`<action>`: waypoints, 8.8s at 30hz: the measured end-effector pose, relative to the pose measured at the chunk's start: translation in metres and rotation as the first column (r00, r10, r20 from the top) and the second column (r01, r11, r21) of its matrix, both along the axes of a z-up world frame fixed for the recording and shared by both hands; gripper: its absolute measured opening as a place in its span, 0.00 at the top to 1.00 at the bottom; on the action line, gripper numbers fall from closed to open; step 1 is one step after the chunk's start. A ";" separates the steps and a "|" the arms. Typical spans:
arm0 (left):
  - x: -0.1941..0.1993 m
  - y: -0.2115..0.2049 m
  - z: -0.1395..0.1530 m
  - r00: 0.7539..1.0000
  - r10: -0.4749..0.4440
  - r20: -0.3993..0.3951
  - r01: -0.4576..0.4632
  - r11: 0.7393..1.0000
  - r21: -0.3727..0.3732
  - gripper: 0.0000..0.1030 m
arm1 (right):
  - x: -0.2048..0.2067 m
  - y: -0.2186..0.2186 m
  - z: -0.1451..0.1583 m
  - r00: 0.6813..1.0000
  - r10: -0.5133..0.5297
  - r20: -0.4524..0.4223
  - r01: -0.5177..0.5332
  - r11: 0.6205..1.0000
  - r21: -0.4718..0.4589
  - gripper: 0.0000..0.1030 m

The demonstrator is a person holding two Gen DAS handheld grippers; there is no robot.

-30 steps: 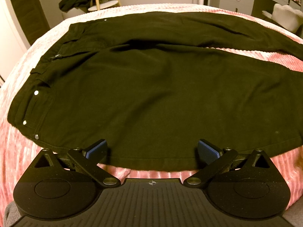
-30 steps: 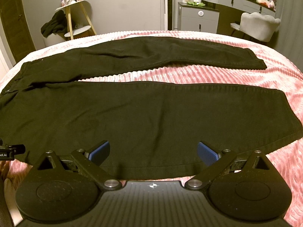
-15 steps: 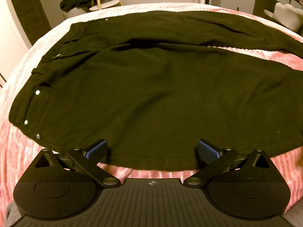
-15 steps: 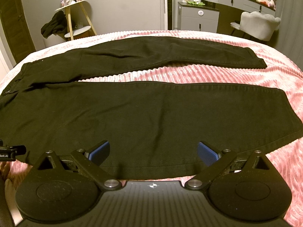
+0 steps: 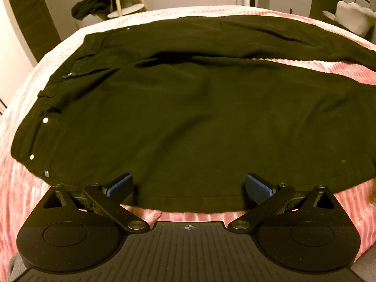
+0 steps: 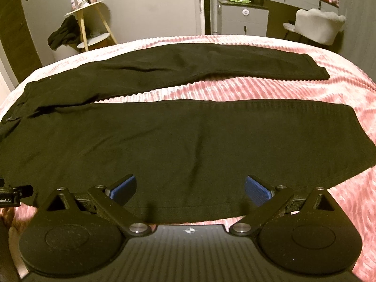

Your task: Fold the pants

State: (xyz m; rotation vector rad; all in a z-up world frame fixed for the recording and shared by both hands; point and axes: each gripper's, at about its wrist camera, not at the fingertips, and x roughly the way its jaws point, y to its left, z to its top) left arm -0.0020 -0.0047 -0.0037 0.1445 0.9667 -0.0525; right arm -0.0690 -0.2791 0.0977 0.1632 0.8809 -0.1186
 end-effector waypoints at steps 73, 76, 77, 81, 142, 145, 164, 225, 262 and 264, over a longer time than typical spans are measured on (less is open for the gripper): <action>0.114 0.020 -0.038 0.892 0.328 0.310 -0.297 0.944 -0.145 0.00 | 0.108 -0.136 -0.083 0.715 -0.699 -0.002 0.591 0.603 0.536 1.00; 0.110 0.021 -0.029 0.913 0.296 0.282 -0.257 0.952 -0.166 0.00 | 0.098 -0.160 -0.085 0.656 -0.754 0.036 0.545 0.506 0.669 0.69; 0.108 0.022 -0.023 0.917 0.287 0.277 -0.239 0.951 -0.195 0.00 | 0.094 -0.166 -0.090 0.642 -0.765 0.050 0.513 0.477 0.714 0.61; 0.115 0.014 0.010 0.912 0.275 0.304 -0.182 0.936 -0.301 0.00 | 0.101 -0.177 -0.109 0.633 -0.773 0.040 0.451 0.410 0.793 0.54; 0.042 0.204 0.036 0.746 0.666 -0.001 -0.532 0.596 -0.601 0.33 | -0.023 -0.205 -0.122 0.665 -0.747 0.026 0.490 0.462 0.740 0.70; 0.053 0.224 0.028 0.721 0.692 -0.019 -0.583 0.592 -0.556 0.39 | -0.024 -0.198 -0.123 0.669 -0.743 0.026 0.488 0.466 0.738 0.68; 0.071 0.251 -0.003 0.762 0.644 -0.071 -0.530 0.558 -0.638 0.65 | -0.012 -0.221 -0.103 0.677 -0.734 0.056 0.460 0.482 0.746 0.53; -0.010 0.278 -0.013 0.713 0.691 -0.121 -0.495 0.372 -0.786 0.93 | 0.262 0.191 -0.025 0.909 0.412 0.070 -0.417 0.885 0.206 0.38; -0.023 0.275 -0.016 0.708 0.699 -0.101 -0.442 0.328 -0.835 0.31 | 0.164 0.171 -0.028 0.914 0.346 0.213 -0.345 0.938 -0.043 0.84; -0.030 0.267 -0.001 0.714 0.698 -0.046 -0.419 0.373 -0.828 0.25 | 0.165 0.156 -0.047 0.951 0.277 0.135 -0.276 0.961 -0.032 0.80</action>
